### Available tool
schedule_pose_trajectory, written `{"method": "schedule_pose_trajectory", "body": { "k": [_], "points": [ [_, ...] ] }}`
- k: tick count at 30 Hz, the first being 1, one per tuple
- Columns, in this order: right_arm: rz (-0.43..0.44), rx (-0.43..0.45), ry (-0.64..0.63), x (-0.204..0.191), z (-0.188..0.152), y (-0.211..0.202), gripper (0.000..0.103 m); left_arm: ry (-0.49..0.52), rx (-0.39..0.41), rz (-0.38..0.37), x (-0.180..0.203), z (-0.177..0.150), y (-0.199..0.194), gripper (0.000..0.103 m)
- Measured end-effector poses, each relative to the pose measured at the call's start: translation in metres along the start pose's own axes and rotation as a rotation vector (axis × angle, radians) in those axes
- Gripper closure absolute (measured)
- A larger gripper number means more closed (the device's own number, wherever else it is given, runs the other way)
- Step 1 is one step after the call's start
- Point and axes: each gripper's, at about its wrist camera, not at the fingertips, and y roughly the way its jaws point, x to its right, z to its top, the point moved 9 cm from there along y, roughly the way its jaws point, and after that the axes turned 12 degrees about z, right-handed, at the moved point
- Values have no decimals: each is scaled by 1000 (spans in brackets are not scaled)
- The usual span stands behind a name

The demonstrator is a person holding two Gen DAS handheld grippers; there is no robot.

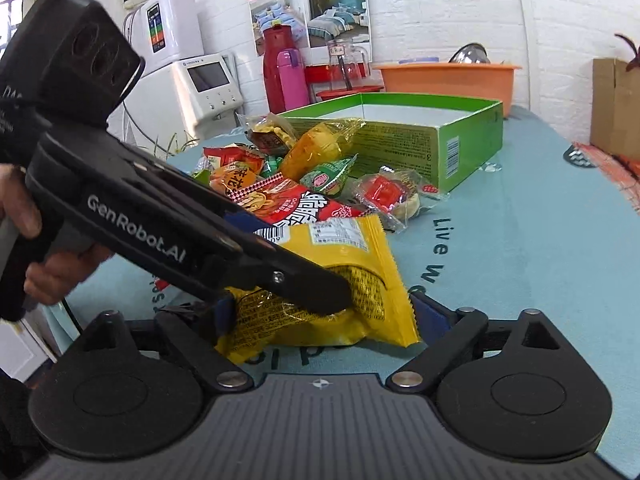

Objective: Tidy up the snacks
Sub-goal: 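Grasp the yellow snack bag with the left tool and lift it, then lower the yellow bag into the green box and open the left tool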

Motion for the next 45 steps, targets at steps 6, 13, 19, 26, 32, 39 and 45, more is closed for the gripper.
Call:
{"method": "schedule_pose_trajectory", "body": {
  "k": [6,13,19,26,32,39,45],
  "points": [
    [-5,3,-16,-9,8,-2,0,-36,58,-2,0,7,-15,63],
    [-54,101,-179,-24,57,-23,0,-2,264,14,1,55,-63,64],
    [-61,176,-272,-13,113,0,0,6,351,54,-29,109,-64,63],
    [-67,186,-268,27,159,44,0,-10,335,55,-76,159,-23,61],
    [-61,149,-236,66,167,76,0,-30,277,36,-103,174,22,61],
    [-67,100,-204,95,160,107,0,-57,231,64,-124,173,63,11],
    [-167,75,-179,110,148,113,0,-144,237,99,-140,167,51,0]
  ]
}}
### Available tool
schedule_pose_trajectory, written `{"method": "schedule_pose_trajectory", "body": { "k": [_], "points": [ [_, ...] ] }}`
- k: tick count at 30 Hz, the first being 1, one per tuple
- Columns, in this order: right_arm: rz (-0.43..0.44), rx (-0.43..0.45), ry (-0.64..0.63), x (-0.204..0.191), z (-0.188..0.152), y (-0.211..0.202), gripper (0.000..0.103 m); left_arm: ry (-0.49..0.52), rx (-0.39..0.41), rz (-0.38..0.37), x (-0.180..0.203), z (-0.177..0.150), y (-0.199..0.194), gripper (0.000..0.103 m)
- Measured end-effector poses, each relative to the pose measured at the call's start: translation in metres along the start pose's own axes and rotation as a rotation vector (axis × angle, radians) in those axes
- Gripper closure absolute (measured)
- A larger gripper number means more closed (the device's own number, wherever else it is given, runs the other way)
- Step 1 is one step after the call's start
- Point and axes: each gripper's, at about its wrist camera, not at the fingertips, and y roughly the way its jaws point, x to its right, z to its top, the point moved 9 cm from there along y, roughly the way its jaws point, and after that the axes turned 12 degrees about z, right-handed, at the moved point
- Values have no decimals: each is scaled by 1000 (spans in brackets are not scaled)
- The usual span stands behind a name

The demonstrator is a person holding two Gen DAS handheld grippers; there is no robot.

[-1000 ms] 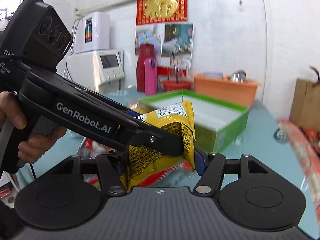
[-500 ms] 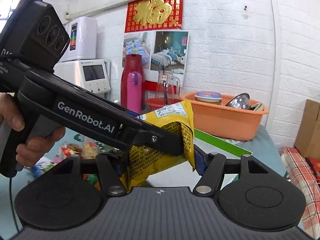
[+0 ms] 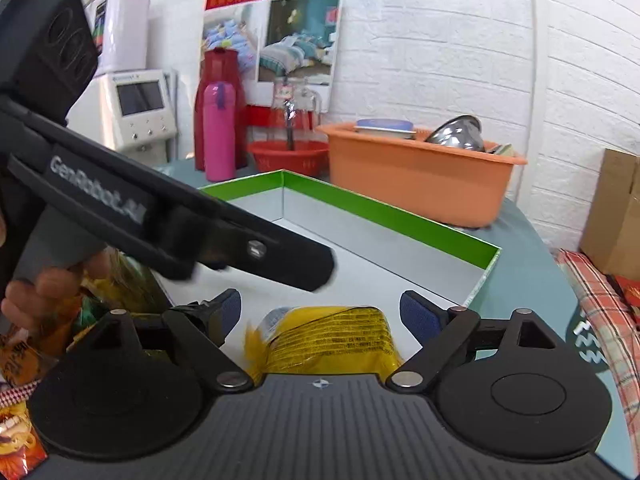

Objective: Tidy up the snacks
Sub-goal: 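Lower the yellow bag into the green box and open the left tool, then grasp the red printed snack bag with the left tool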

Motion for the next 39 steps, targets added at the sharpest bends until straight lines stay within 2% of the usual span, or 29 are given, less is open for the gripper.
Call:
{"method": "schedule_pose_trajectory", "body": {
  "k": [2,7,11,16,22,27,28,29,31,37,39],
  "points": [
    [-12,3,9,-2,4,-10,0,-27,19,18,-4,5,-18,0],
    [-25,139,29,-23,30,-66,0,-76,76,52,-4,6,-84,0],
    [-24,170,22,-52,32,-104,0,-74,107,69,2,-17,-133,0],
    [9,145,96,-76,3,-127,0,-73,77,31,13,-63,-161,0],
    [48,34,253,-94,-53,-119,0,-150,-19,9,4,-116,-161,0],
    [78,-41,410,-101,-86,-105,0,-215,-110,-6,-8,-134,-145,0],
    [81,-44,425,-103,-89,-104,0,-223,-122,-8,-11,-136,-141,4],
    [86,-44,434,-104,-91,-104,0,-228,-135,-12,-13,-137,-138,17],
    [92,-47,447,-106,-92,-102,0,-243,-156,-26,-15,-139,-131,33],
    [100,-48,476,-104,-91,-94,2,-247,-179,-57,-12,-139,-121,34],
    [113,-44,494,-104,-91,-90,5,-229,-188,-61,-7,-142,-118,39]
  ]
}}
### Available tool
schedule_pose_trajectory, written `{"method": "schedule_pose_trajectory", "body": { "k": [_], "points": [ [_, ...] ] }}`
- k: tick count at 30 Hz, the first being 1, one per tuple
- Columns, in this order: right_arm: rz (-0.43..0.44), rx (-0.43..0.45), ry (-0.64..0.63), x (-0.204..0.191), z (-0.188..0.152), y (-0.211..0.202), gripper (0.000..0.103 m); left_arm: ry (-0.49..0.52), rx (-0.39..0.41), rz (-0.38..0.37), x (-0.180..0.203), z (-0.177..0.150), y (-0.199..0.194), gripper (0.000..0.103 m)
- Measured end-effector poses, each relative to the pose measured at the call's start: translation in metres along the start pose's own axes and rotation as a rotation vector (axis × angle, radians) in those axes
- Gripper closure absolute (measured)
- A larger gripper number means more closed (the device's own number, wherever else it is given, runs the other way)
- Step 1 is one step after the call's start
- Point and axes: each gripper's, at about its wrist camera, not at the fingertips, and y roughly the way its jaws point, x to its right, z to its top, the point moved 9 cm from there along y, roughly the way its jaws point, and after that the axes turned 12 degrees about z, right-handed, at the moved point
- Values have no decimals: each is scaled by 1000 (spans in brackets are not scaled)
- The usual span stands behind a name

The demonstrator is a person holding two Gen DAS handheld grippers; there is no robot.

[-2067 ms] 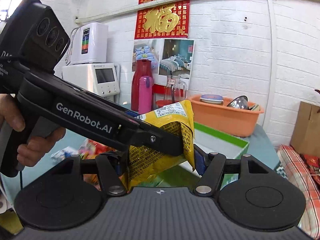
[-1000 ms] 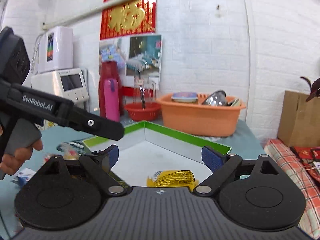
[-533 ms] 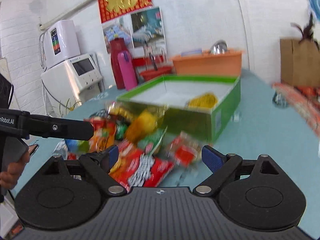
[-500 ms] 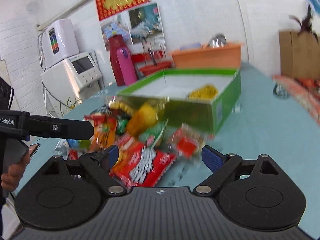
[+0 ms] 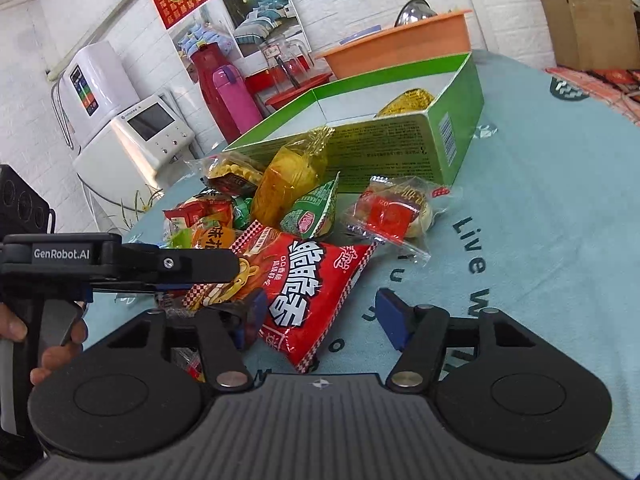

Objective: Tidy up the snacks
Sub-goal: 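Grasp the red printed snack bag with the left tool, then carry the red bag into the green box and open the left tool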

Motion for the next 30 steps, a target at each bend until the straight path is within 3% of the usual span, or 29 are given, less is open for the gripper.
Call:
{"method": "schedule_pose_trajectory", "body": {
  "k": [4,5,6,8,9,10,14,23,30],
  "points": [
    [2,0,-19,-4,-2,4,14,-8,-5,-5,-1,-3,4,48],
    [9,6,-18,-4,-1,4,18,-12,-11,9,-4,-4,6,61],
    [26,9,-11,-2,-1,5,26,-13,-14,20,-6,-6,9,67],
    [40,10,7,-2,-1,5,30,-21,-11,16,-4,-9,7,70],
    [29,9,-13,-5,0,4,30,-20,-11,8,-2,-10,4,66],
    [11,16,-40,-9,2,2,40,-13,-2,3,1,-10,1,66],
    [-15,66,-118,-20,17,-18,50,-8,48,-33,13,-1,-18,66],
    [13,235,-238,-43,98,-38,51,29,245,-59,36,79,-50,66],
    [29,281,-211,-22,158,-6,52,5,271,-32,28,134,-21,66]
  ]
}}
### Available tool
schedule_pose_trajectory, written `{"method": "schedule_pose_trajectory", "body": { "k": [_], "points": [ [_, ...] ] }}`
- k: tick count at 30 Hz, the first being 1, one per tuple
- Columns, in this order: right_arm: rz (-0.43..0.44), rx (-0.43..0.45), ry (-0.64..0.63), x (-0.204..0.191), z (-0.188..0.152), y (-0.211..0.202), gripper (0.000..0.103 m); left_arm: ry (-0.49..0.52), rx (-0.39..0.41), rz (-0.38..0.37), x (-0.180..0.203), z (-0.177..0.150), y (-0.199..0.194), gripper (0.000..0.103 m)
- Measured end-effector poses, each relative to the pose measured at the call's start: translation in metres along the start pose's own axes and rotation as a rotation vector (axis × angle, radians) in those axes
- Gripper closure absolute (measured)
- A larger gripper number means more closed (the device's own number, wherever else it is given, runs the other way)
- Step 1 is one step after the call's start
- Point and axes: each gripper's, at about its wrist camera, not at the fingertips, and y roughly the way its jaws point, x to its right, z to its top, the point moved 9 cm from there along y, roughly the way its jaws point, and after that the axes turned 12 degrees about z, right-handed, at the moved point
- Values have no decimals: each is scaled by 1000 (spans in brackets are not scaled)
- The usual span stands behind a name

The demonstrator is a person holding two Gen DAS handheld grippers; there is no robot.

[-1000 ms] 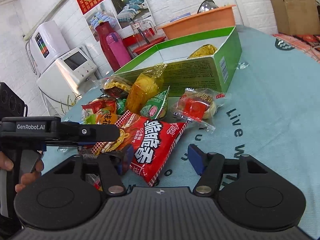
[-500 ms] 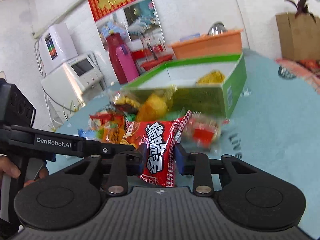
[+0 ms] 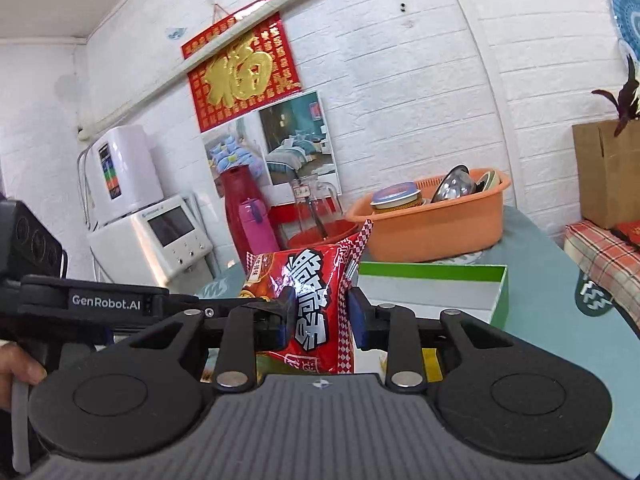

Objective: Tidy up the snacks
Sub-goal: 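Carry the red bag into the green box and open the left tool, then grasp the clear bag of dried meat with the left tool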

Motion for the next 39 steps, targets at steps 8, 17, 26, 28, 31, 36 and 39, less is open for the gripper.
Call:
{"method": "schedule_pose_trajectory", "body": {
  "k": [8,17,26,28,31,36,39],
  "points": [
    [-19,-73,122,54,-17,55,52,-70,-109,34,-39,5,71,66],
    [-32,-165,166,86,-43,96,44,-99,-171,72,-66,0,110,8],
    [-65,-16,131,75,-10,52,0,-123,-10,83,-54,22,46,0],
    [-60,18,116,62,-1,33,0,-117,14,71,-46,22,23,0],
    [-58,39,62,36,4,8,0,-78,47,58,-34,16,-12,0],
    [-32,23,1,2,-11,-28,0,-47,50,55,-25,-12,-57,0],
    [-6,-6,18,-10,-29,-43,0,-42,6,39,-27,-42,-75,0]
  ]
}}
